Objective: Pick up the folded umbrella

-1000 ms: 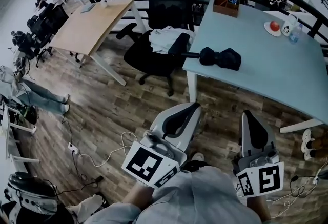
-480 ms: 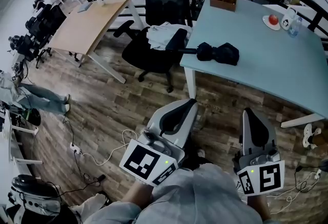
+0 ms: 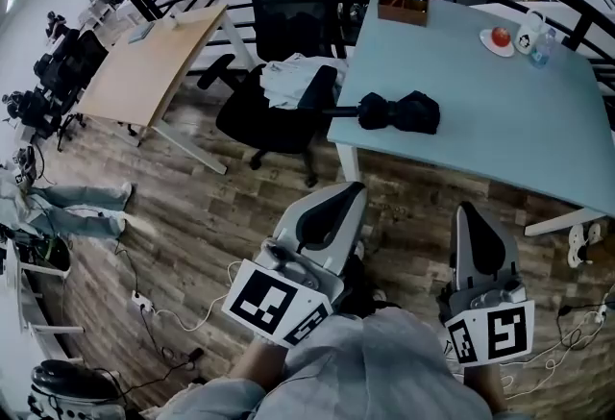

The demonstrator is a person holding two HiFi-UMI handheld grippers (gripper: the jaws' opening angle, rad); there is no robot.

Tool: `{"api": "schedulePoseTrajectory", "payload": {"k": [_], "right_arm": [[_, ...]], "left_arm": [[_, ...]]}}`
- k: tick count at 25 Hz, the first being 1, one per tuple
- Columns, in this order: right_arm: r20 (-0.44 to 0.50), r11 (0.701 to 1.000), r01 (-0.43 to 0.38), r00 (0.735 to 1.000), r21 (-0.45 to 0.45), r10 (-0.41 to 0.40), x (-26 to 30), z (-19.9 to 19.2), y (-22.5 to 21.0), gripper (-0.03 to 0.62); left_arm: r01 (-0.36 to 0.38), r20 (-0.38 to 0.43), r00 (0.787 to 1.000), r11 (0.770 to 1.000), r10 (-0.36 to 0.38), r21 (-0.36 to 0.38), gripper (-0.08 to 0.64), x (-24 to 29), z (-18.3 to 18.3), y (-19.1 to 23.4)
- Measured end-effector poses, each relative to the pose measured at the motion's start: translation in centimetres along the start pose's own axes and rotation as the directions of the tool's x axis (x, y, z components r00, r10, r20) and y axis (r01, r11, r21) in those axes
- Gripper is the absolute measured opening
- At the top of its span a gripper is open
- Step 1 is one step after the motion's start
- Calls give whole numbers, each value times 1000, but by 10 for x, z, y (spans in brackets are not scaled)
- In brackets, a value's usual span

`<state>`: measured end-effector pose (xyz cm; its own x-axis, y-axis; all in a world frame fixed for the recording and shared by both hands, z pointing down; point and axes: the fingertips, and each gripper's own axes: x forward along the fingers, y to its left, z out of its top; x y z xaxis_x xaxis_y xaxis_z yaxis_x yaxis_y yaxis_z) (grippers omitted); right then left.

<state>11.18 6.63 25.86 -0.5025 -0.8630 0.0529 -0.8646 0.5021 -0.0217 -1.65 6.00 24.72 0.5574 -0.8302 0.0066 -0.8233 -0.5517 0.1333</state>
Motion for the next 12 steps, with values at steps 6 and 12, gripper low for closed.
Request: {"api": "schedulePoseTrajectory", "payload": {"k": [6,12], "right_arm": [[-2,999,38,999,4,-38,36,4,-9,0],[-4,997,83,997,7,-83,75,9,-20,0]], "left_arm": [[48,-15,999,999,-48,-3,5,29,5,28],[97,-28,995,995,-97,-2,5,62,9,58]]}}
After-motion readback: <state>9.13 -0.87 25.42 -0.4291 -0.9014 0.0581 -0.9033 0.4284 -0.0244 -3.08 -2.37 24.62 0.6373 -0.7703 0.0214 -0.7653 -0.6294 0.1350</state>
